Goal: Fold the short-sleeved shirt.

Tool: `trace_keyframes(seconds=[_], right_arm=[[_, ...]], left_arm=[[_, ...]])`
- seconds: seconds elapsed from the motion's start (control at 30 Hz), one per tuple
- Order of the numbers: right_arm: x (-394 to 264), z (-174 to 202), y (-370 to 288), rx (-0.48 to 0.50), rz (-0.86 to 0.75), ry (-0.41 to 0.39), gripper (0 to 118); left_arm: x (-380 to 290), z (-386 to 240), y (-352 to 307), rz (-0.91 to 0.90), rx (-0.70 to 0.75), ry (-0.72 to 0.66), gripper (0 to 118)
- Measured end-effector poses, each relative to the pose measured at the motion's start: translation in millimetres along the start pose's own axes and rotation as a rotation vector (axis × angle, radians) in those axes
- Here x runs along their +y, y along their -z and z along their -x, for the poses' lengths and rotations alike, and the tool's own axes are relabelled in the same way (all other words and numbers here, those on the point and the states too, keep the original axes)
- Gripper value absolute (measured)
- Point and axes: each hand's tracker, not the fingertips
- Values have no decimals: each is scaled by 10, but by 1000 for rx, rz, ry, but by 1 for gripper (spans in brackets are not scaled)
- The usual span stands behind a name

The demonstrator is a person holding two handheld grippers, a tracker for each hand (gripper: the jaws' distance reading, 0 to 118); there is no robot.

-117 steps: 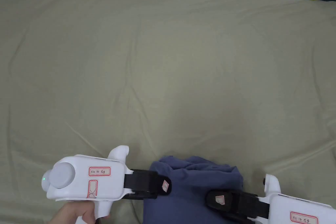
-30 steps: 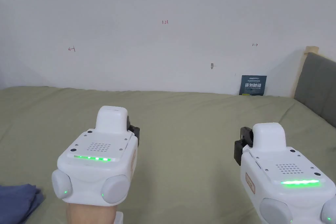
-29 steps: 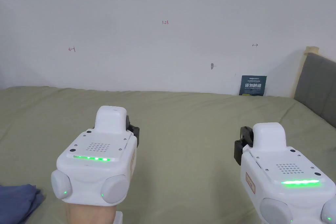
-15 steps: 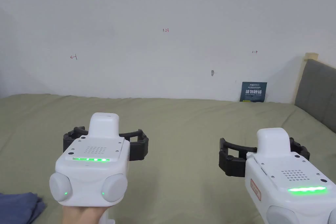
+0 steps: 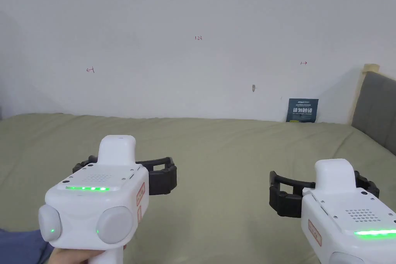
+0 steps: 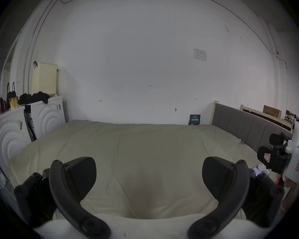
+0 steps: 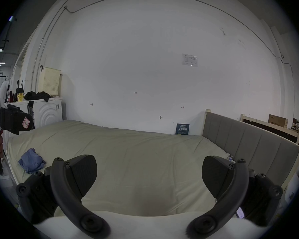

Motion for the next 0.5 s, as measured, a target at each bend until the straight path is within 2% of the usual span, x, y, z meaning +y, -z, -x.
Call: trace_keyframes(seconds=[0.2, 0.33, 0.5], right_arm=[[29, 39, 3, 16, 5, 20, 118], [35, 76, -3, 33, 8, 18, 118], [36, 109, 3, 46, 10, 21, 118]], left_arm=[[-73, -64, -24, -29, 3, 80, 118], [-104, -142, -28, -56, 55, 93, 118], [-93, -168, -74, -97, 51, 83, 118]])
